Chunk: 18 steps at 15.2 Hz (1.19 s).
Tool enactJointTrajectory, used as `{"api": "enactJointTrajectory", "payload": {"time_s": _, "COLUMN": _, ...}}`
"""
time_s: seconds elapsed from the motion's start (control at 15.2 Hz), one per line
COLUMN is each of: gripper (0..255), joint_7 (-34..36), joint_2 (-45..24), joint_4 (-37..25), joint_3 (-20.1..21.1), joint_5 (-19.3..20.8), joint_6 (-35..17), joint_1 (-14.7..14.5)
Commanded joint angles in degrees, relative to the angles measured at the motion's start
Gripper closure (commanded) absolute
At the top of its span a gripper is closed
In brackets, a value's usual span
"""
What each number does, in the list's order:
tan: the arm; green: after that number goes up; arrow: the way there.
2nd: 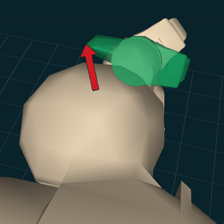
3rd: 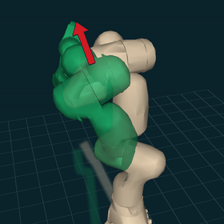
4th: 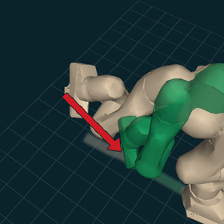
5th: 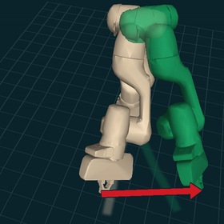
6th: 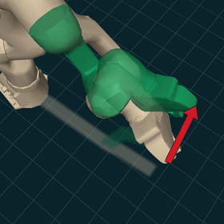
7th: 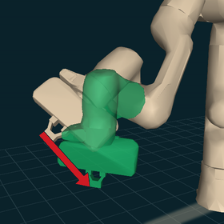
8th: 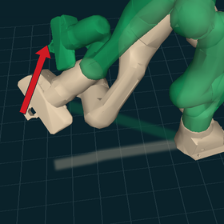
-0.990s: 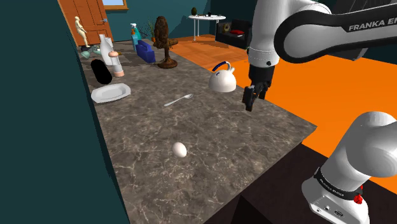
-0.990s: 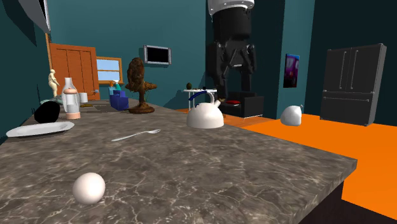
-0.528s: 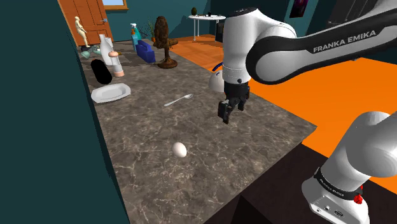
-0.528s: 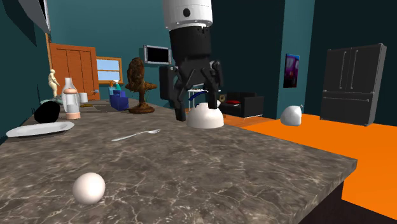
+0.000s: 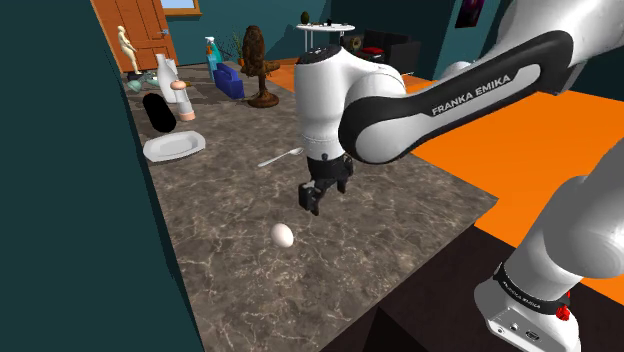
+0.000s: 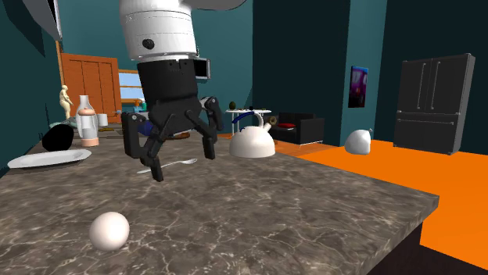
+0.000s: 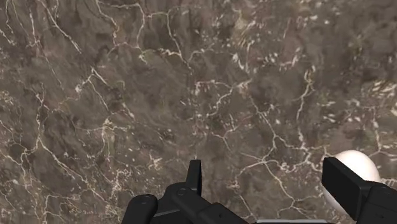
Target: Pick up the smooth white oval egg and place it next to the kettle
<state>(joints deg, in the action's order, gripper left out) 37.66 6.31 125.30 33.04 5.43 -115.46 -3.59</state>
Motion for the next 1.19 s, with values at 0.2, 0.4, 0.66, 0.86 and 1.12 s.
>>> {"api": "enactJointTrajectory", "payload": {"time_s": 0.2, "gripper": 0, "joint_7": 10.54, "joint_2": -13.25, "joint_4": -8.98, "joint_3": 2.88, "joint_5": 9.34, "joint_6": -0.71, "joint_1": -2.08}}
{"api": "enactJointTrajectory", "payload": {"time_s": 0.4, "gripper": 0, "joint_7": 15.86, "joint_2": -21.19, "joint_4": -15.51, "joint_3": 2.73, "joint_5": 14.90, "joint_6": 0.40, "joint_1": -5.16}}
{"api": "enactJointTrajectory", "payload": {"time_s": 0.66, "gripper": 0, "joint_7": 19.35, "joint_2": -27.61, "joint_4": -20.92, "joint_3": 1.55, "joint_5": 18.97, "joint_6": 1.15, "joint_1": -8.45}}
{"api": "enactJointTrajectory", "payload": {"time_s": 0.86, "gripper": 0, "joint_7": 19.88, "joint_2": -28.47, "joint_4": -19.73, "joint_3": 1.08, "joint_5": 19.80, "joint_6": -0.72, "joint_1": -8.41}}
{"api": "enactJointTrajectory", "payload": {"time_s": 1.12, "gripper": 0, "joint_7": 20.55, "joint_2": -29.63, "joint_4": -18.48, "joint_3": 0.48, "joint_5": 20.90, "joint_6": -2.88, "joint_1": -8.40}}
